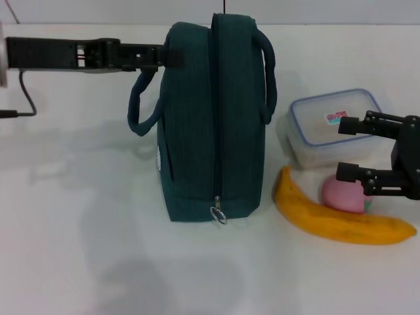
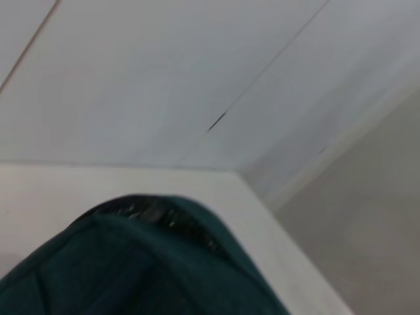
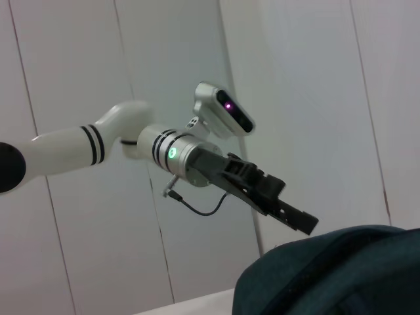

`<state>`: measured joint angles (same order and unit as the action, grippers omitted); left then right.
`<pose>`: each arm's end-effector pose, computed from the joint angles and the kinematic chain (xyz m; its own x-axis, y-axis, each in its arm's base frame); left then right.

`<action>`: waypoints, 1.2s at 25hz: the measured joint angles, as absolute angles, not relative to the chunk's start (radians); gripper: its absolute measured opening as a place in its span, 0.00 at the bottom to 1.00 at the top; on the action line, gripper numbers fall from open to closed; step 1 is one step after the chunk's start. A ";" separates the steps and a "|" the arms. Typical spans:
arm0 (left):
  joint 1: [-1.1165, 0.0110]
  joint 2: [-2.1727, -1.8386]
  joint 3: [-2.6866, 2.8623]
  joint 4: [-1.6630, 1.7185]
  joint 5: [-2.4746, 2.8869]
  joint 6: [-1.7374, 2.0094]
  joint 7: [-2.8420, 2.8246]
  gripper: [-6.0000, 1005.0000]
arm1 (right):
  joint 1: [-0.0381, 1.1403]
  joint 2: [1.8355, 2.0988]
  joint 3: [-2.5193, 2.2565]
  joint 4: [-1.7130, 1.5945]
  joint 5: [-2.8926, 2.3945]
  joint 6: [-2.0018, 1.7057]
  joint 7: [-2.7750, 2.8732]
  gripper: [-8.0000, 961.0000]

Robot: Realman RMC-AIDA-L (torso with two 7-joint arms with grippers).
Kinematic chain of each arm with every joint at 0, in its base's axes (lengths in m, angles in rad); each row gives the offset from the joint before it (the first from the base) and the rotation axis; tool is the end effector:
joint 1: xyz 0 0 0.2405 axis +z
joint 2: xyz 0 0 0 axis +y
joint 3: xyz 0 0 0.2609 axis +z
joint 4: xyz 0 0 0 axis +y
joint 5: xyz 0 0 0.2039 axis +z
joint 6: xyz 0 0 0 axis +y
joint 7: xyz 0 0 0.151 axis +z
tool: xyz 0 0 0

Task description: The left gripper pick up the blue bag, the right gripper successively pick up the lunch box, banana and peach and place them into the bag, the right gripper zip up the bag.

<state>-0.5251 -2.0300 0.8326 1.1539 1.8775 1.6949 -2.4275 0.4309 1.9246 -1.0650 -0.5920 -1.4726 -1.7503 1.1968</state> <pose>-0.1869 0.3485 0.0697 0.4699 0.7434 0.4760 0.7931 -0.5923 0.1420 0.2464 0.2988 0.0311 0.7370 -0.1198 -0.6652 -0.2293 -0.9701 -0.0793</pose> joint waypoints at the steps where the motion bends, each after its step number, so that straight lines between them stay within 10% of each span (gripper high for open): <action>1: -0.540 -2.032 0.835 1.163 1.908 1.694 -2.461 0.86 | 0.429 1.925 -1.065 -0.591 -1.473 -1.750 1.195 0.81; 22: -0.690 -2.062 0.844 1.151 2.183 1.666 -2.567 0.84 | 0.354 1.938 -1.029 -0.585 -1.468 -1.791 1.144 0.79; 30: -0.693 -2.062 0.850 1.151 2.187 1.666 -2.562 0.63 | 0.334 1.943 -1.023 -0.584 -1.470 -1.806 1.134 0.78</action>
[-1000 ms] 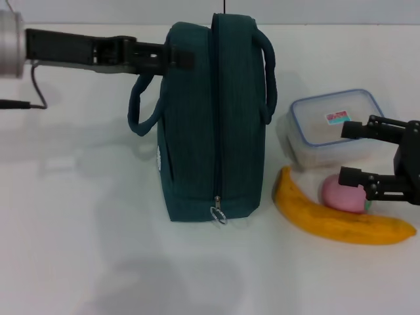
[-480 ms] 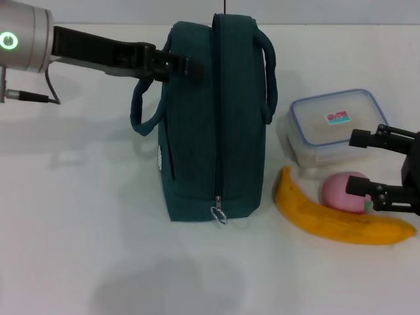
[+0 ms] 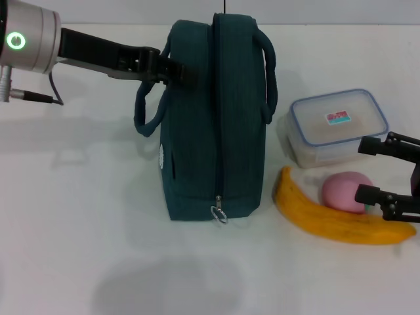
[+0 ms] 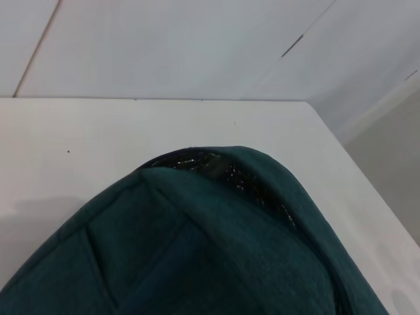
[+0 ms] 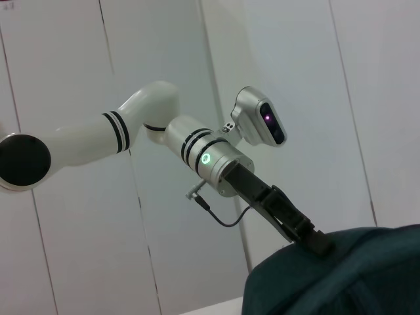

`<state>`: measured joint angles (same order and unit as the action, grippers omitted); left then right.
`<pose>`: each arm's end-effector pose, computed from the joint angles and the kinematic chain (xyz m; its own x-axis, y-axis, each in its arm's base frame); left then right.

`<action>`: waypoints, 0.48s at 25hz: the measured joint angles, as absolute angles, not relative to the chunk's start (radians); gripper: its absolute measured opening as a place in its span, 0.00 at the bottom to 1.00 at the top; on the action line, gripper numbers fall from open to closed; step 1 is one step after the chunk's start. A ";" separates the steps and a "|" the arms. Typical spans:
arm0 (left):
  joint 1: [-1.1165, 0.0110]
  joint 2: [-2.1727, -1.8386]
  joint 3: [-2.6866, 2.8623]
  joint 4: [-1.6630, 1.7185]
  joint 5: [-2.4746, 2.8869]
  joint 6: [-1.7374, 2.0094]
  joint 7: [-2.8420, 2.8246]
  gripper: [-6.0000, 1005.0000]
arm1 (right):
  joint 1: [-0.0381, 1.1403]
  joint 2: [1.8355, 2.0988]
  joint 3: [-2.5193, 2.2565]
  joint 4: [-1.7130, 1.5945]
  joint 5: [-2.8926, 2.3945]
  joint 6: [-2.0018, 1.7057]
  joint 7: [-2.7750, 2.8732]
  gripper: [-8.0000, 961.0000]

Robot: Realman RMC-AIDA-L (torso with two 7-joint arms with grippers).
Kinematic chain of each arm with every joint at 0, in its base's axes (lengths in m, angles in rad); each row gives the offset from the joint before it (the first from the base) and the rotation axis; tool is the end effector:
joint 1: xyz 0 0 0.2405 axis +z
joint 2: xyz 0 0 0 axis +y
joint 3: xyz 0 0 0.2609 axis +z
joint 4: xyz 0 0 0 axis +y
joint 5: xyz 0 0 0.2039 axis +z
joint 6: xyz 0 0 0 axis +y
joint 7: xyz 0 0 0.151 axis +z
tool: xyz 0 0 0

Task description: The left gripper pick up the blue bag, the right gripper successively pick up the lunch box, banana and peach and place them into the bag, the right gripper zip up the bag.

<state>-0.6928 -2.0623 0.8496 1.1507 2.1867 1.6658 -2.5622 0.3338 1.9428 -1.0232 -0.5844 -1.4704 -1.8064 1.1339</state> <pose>-0.1650 0.3766 0.0424 0.5043 0.8104 0.2981 0.8491 -0.5282 -0.0002 0.2679 0.2686 0.0324 0.6995 -0.1201 -0.7045 -0.2678 -0.9580 -0.1026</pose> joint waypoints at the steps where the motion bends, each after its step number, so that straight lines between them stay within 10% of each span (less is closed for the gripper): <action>1: -0.693 -2.062 0.850 1.151 2.187 1.666 -2.562 0.58 | 0.332 1.943 -1.023 -0.584 -1.471 -1.807 1.134 0.78; 12: -0.692 -2.059 0.850 1.149 2.187 1.666 -2.570 0.16 | 0.325 1.947 -1.008 -0.571 -1.471 -1.803 1.132 0.77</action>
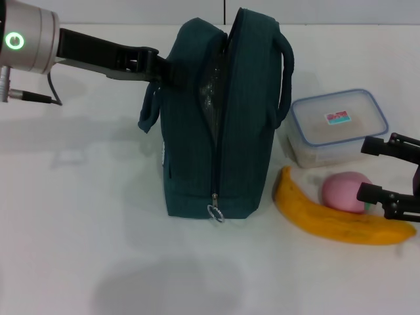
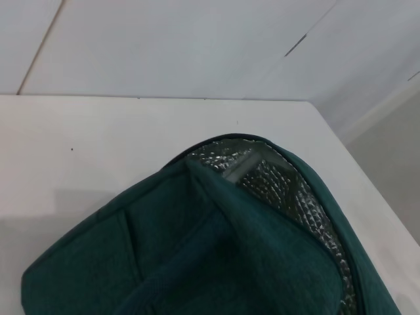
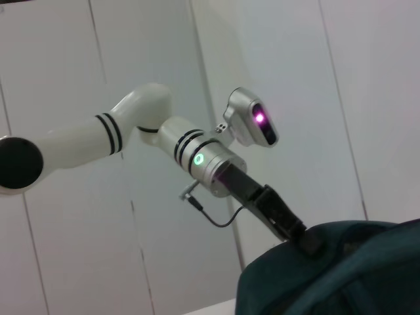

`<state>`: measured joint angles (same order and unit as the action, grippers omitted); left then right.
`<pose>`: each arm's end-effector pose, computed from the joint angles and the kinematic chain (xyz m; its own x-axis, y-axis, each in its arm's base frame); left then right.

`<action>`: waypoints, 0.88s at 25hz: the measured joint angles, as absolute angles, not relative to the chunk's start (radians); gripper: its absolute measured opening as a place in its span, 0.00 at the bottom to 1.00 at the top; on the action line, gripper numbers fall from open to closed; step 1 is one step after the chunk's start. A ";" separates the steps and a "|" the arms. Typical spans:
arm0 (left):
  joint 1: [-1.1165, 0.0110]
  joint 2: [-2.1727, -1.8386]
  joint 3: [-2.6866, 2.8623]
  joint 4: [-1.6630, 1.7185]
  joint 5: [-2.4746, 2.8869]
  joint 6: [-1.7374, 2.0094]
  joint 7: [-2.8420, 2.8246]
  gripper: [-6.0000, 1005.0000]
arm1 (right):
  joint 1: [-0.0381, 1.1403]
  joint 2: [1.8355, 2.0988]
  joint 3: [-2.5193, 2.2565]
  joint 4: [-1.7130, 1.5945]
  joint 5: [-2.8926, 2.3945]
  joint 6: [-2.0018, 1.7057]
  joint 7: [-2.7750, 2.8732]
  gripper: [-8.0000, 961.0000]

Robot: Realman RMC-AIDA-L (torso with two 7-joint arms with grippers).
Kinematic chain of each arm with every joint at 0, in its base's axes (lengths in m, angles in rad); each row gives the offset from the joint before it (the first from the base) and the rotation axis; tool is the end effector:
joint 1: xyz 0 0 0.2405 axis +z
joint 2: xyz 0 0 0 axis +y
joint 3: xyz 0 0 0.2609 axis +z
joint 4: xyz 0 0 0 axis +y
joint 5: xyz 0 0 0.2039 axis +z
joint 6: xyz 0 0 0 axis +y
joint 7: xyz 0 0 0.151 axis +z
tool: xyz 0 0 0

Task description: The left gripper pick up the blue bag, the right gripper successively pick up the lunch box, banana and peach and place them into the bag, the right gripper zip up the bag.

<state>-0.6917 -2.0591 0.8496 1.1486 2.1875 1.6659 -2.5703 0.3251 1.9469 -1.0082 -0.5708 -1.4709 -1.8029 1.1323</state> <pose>-0.1663 0.3767 0.0432 0.4959 0.8159 0.2972 0.8546 -0.5193 -0.0003 0.2717 0.2665 0.0317 0.6882 -0.1326 -0.7133 -0.2940 -0.9498 -0.1071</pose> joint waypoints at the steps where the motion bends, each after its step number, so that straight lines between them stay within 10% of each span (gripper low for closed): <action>1: -0.692 -2.059 0.849 1.149 2.188 1.666 -2.570 0.14 | 0.325 1.947 -1.005 -0.569 -1.471 -1.803 1.132 0.77; 22: -0.683 -2.061 0.842 1.105 2.176 1.654 -2.561 0.07 | 0.339 2.003 -0.505 -0.280 -1.460 -1.757 1.135 0.75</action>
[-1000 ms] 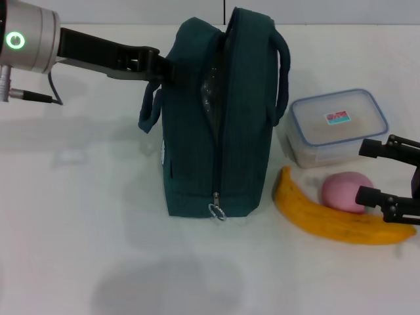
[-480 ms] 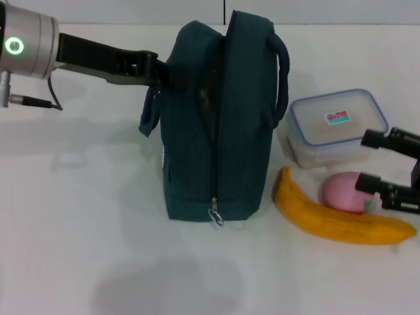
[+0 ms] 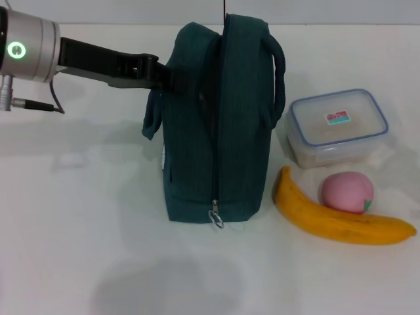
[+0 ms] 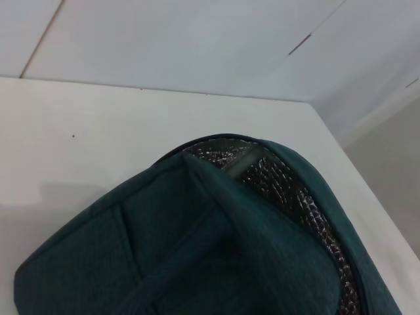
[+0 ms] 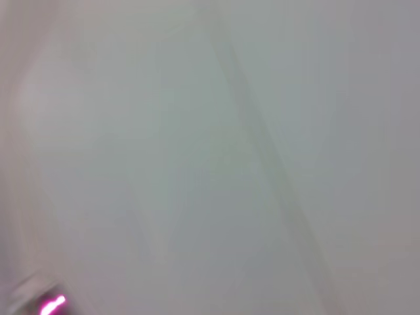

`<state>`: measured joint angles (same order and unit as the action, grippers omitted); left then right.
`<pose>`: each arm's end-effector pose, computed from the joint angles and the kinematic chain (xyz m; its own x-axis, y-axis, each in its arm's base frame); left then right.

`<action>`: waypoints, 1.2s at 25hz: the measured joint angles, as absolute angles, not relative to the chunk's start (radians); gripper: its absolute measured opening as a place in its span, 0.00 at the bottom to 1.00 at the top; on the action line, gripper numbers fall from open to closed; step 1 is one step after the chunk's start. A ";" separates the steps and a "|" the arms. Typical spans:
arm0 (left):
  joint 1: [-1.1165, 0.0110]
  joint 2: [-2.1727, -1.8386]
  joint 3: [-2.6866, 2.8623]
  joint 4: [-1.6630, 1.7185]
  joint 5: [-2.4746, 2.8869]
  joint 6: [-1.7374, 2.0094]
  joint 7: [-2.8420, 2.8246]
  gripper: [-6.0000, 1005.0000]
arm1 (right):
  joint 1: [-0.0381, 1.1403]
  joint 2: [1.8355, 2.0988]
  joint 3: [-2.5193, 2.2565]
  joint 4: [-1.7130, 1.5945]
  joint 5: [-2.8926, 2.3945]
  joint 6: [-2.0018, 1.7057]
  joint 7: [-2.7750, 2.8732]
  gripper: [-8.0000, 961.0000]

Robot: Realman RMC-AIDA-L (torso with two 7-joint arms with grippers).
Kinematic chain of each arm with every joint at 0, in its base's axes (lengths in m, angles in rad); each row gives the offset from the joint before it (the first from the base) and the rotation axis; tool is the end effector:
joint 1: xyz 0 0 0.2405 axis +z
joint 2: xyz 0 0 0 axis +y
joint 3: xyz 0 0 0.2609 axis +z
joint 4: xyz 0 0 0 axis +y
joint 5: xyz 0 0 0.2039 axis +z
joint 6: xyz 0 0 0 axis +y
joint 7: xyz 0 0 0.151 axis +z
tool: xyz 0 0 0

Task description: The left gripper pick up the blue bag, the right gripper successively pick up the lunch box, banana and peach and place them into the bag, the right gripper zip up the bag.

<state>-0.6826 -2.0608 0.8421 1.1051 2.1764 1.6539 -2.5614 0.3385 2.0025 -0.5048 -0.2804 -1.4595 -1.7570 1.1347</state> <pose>-0.1740 0.3751 0.0377 0.4623 0.8345 0.2998 0.8701 -0.4921 0.0282 0.3054 0.2774 0.0490 0.3301 -0.0989 -0.9387 -0.6951 -0.6983 -0.1709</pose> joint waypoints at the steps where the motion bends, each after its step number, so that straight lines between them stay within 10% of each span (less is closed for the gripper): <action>1: -0.683 -2.061 0.842 1.105 2.176 1.653 -2.560 0.07 | 0.339 2.007 -0.459 -0.252 -1.459 -1.737 1.135 0.75; 30: -0.692 -2.080 0.848 1.097 2.149 1.640 -2.498 0.07 | 0.493 2.028 -0.182 0.172 -1.459 -1.179 1.211 0.72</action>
<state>-0.6923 -2.0801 0.8483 1.0967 2.1489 1.6397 -2.4980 0.4932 2.0275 -0.1824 0.1717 -1.4591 -1.1787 1.2112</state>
